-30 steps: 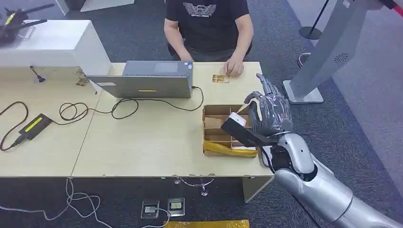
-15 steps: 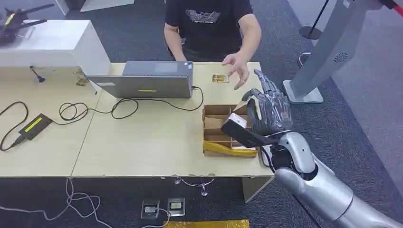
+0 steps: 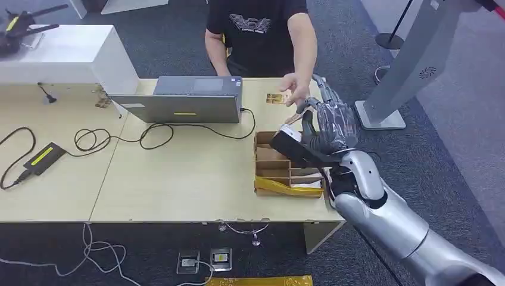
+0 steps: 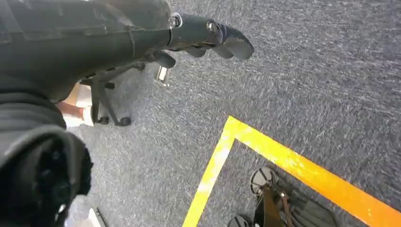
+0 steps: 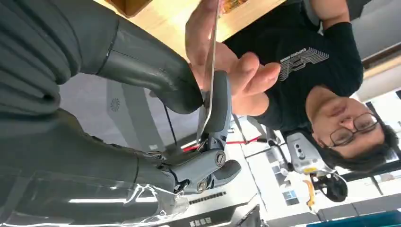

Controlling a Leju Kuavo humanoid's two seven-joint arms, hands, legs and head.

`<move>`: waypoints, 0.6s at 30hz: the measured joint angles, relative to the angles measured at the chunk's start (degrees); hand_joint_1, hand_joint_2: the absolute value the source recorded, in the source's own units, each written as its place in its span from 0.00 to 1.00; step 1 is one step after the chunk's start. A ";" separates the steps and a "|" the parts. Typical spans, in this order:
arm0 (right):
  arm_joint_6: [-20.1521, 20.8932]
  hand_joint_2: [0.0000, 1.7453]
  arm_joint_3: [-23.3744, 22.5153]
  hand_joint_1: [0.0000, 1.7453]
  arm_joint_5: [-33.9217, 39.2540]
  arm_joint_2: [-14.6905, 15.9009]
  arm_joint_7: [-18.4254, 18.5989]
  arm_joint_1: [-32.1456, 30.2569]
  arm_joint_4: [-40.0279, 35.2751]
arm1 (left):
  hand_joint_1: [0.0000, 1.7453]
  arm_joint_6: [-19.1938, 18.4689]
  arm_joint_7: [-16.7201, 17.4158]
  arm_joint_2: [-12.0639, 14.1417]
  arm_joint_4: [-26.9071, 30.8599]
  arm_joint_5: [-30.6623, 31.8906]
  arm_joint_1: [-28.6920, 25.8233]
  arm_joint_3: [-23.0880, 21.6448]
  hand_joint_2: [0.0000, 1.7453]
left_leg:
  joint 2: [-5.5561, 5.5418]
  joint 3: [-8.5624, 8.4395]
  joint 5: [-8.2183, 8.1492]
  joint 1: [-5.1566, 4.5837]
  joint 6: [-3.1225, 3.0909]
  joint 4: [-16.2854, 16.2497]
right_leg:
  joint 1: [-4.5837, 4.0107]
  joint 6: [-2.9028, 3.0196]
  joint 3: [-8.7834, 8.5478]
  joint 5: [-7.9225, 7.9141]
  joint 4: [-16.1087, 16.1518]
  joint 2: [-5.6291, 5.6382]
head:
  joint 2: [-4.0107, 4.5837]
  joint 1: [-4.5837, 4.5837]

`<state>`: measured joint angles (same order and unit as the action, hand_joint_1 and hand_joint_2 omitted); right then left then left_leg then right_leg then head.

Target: Pass the card to the sensor for recognition and then transmit it.

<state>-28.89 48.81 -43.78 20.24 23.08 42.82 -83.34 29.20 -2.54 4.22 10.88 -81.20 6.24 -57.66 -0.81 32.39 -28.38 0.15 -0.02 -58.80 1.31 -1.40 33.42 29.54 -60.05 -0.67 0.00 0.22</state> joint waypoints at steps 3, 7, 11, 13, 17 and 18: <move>0.00 1.00 -0.02 1.00 0.00 -0.22 0.26 0.14 0.94 | 0.00 -0.04 0.00 -0.07 0.00 0.26 0.19 -0.02 0.00 | -0.01 0.00 0.00 0.00 0.00 0.00 | 0.00 0.00 0.00 0.00 0.00 -0.03 | 0.00 0.02; 0.11 1.00 -0.07 1.00 -0.11 -0.26 0.94 0.14 2.03 | 0.00 0.02 0.53 -0.13 0.00 0.63 0.51 -0.02 0.00 | -0.01 0.00 0.00 0.00 0.00 0.00 | 0.00 0.00 0.00 0.00 0.01 -0.02 | -0.02 0.02; 0.28 1.00 -0.09 0.19 -0.77 -0.41 1.35 0.12 3.69 | 0.00 0.09 0.79 -0.33 0.00 0.65 0.73 -0.04 0.00 | -0.01 0.00 0.00 0.00 0.00 0.00 | 0.00 0.00 0.00 0.00 0.01 -0.02 | 0.00 0.00; 0.33 1.00 -0.09 0.00 -0.98 -0.44 1.35 0.11 4.15 | 0.00 0.09 0.79 -0.39 0.00 0.63 0.74 -0.04 0.00 | -0.01 0.00 0.00 0.00 0.00 0.00 | 0.00 0.00 0.00 0.00 0.01 -0.02 | 0.00 0.02; 0.33 1.00 -0.09 0.00 -1.29 -0.74 1.77 0.01 5.15 | 0.00 0.02 0.79 -0.44 0.00 0.65 0.75 -0.04 0.00 | 0.00 -0.01 0.00 0.00 0.00 0.00 | 0.00 0.00 0.02 0.00 0.01 -0.01 | 0.00 0.00; 0.33 1.00 -0.09 0.00 -1.42 -0.74 1.97 -0.07 5.42 | 0.00 0.00 0.79 -0.44 0.00 0.68 0.77 -0.07 0.00 | 0.00 -0.01 0.00 0.00 0.00 0.00 | 0.00 0.00 0.02 0.00 0.01 -0.01 | -0.02 0.02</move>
<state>-28.57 48.72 -45.20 19.50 25.05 42.75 -77.92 29.20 -1.75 3.78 10.88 -80.52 7.01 -57.72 -0.81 32.38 -28.38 0.15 -0.02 -58.81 1.30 -1.40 33.45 29.54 -60.04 -0.68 -0.02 0.24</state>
